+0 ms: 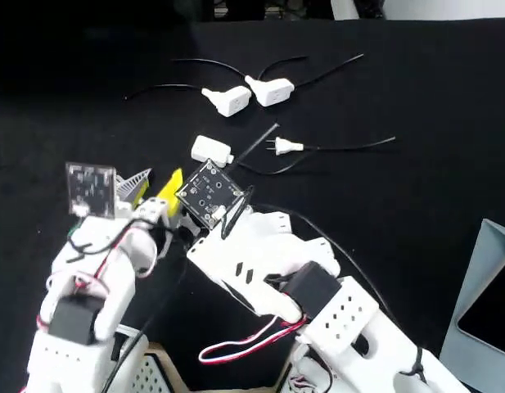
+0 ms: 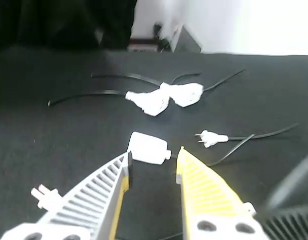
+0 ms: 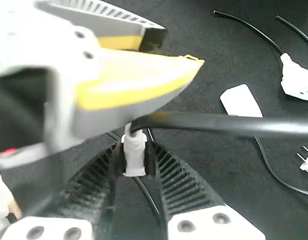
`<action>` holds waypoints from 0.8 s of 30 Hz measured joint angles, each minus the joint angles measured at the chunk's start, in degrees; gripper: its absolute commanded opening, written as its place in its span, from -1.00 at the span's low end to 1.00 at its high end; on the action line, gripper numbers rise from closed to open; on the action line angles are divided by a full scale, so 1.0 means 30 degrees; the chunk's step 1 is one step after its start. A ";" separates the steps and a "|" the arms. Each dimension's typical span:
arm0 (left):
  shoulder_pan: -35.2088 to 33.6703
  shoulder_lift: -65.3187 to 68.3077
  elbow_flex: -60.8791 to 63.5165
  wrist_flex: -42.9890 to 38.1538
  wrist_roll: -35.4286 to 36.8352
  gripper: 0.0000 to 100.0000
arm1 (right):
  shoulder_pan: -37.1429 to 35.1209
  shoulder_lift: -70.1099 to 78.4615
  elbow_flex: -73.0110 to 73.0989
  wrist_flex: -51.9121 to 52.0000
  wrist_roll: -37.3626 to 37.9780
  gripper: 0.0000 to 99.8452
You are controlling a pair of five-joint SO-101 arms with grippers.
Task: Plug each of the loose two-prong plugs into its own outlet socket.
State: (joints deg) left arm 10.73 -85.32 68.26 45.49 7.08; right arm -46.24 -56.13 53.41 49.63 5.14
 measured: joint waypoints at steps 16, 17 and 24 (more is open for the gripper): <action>0.1758 -0.4132 0.1524 0.2139 -0.2403 -0.67 | -0.0029 0.0029 0.0000 0.0000 -0.0674 -0.98; 0.1524 -0.4132 0.1524 0.2139 -0.2403 -0.67 | 0.0147 0.0029 0.0000 0.0059 -0.0733 -0.98; -0.1670 -0.3956 0.1582 0.2344 -0.2491 -0.66 | 0.4835 -0.0117 -0.0059 0.0469 -0.0791 -0.98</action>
State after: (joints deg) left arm 5.71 -97.19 73.01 52.53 -0.40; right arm -31.74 -56.48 53.23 51.03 2.77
